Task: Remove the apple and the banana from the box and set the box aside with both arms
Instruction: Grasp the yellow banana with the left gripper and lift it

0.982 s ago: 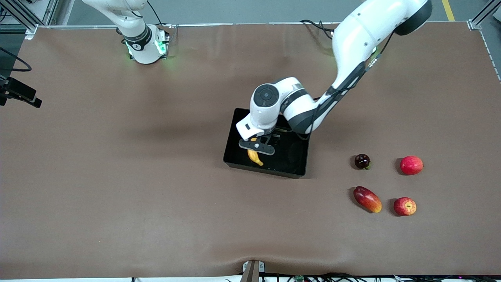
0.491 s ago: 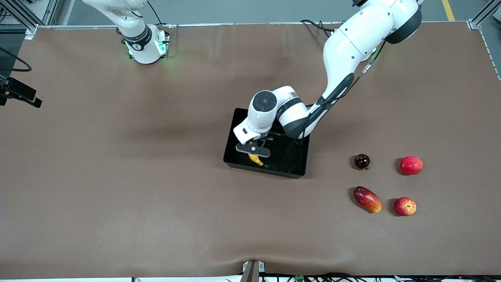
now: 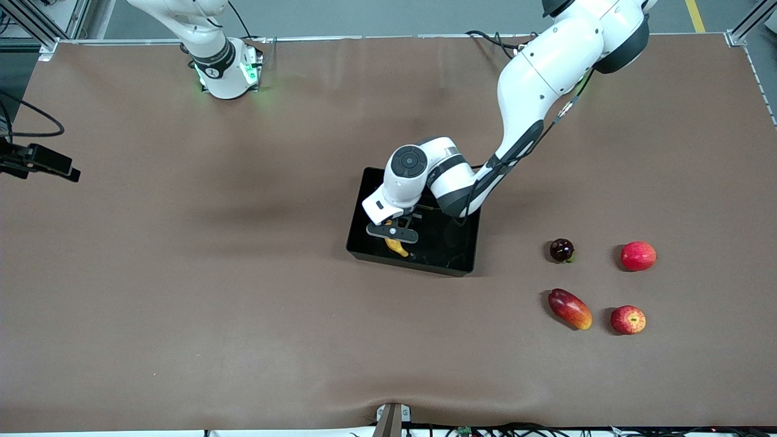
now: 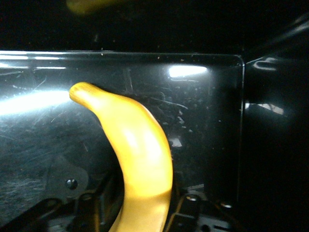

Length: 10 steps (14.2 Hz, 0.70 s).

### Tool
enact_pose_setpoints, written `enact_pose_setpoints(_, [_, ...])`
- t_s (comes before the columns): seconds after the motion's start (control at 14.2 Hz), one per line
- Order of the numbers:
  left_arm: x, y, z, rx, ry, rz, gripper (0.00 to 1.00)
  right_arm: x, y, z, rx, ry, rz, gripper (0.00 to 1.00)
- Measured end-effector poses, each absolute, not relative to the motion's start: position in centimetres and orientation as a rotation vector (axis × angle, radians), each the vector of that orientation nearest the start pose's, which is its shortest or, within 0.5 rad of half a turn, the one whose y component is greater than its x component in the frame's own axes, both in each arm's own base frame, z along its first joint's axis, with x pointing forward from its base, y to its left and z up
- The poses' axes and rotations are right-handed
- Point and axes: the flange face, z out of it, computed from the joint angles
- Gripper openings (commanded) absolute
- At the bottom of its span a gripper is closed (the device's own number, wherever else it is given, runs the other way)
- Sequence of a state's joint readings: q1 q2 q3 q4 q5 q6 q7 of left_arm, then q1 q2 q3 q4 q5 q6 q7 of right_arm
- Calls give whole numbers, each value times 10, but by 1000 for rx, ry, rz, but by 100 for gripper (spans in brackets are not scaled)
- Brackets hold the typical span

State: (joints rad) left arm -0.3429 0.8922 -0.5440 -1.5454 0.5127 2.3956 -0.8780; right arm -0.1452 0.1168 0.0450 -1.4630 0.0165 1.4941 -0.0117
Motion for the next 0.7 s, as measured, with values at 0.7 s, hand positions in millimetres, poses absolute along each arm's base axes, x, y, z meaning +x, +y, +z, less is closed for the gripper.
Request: enact_pose_setpoints(0.7, [524,-500,232,-3240,248,-161,0,617,-42,514,-3067,84,324,100])
